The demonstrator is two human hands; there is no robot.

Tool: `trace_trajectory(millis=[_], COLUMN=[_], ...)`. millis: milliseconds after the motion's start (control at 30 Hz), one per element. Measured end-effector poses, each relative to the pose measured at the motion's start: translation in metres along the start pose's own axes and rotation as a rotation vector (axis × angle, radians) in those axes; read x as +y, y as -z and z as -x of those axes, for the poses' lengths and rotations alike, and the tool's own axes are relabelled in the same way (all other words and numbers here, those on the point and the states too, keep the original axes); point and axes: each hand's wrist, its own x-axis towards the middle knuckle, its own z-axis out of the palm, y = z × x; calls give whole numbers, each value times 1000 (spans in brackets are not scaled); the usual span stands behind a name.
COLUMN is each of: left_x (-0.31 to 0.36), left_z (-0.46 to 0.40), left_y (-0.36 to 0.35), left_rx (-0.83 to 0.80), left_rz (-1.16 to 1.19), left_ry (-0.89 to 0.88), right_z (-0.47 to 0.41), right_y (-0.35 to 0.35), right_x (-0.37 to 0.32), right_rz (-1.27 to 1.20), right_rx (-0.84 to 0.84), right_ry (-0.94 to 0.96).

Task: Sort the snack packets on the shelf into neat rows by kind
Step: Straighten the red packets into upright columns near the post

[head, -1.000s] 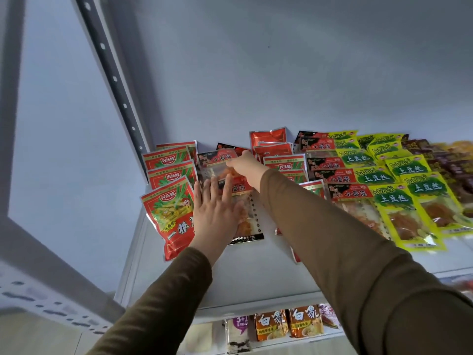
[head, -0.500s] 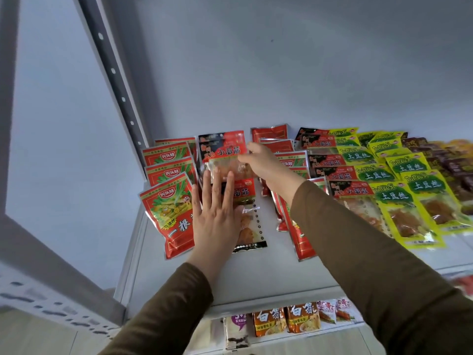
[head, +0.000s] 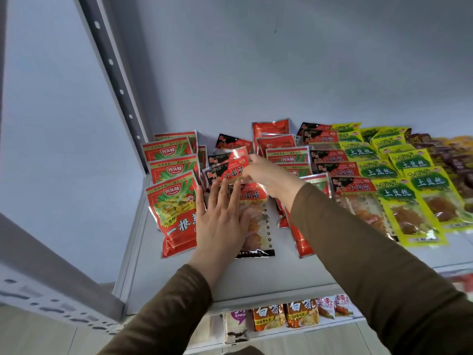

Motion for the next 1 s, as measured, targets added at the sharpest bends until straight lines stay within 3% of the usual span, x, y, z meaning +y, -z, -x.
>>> trace_trajectory(millis=[267, 600, 767, 900, 1000], left_x=[1, -3, -3, -1, 0], left_z=[9, 11, 11, 12, 14], left_y=[12, -2, 0, 2, 2], left_rx=[-17, -142, -145, -144, -131], left_rz=[98, 167, 119, 52, 28], left_ry=[-78, -90, -105, -101, -86], right_z=[-24, -46, -53, -55, -50], right_y=[-2, -5, -10, -7, -1], right_x=[-12, -36, -43, -47, -51], right_rz=[-290, -367, -294, -217, -163], right_rx=[27, 114, 132, 245, 219], right_ry=[-162, -200, -180, -109, -146])
